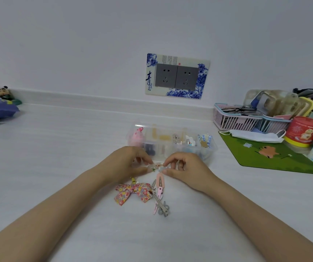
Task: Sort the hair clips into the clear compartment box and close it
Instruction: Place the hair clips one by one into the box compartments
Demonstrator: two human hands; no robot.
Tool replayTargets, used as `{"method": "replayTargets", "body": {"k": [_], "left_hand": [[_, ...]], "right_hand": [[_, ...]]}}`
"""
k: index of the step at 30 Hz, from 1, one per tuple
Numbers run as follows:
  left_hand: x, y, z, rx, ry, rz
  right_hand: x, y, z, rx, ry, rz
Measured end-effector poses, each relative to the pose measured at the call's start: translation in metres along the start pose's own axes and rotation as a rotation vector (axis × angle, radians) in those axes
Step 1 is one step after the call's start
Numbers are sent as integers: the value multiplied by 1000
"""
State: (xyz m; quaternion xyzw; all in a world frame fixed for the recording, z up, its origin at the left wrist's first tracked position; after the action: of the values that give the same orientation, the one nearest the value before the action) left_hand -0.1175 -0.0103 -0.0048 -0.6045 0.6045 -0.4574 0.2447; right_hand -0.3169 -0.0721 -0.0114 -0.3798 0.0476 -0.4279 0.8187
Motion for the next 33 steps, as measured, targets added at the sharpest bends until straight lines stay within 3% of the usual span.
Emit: {"method": "replayTargets", "body": {"k": [27,33], "left_hand": [[1,0,1,-169,4,-4],[10,-39,-18,-297,111,-241]], "right_hand": [[-4,-3,-3,149,97,-9],[-4,0,3,323,89,21]]}}
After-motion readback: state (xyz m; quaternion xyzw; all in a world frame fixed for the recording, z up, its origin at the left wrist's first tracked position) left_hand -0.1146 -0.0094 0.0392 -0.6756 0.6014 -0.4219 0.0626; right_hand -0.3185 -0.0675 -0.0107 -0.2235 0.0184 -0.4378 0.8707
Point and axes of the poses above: each hand's wrist, its own x-axis towards the middle knuckle, its own y-axis out of the palm, z = x × y, the point moved 2 cm from there along x, towards the middle knuckle, and after that the axes turned 1 degree about y, right-handed, at the moved point
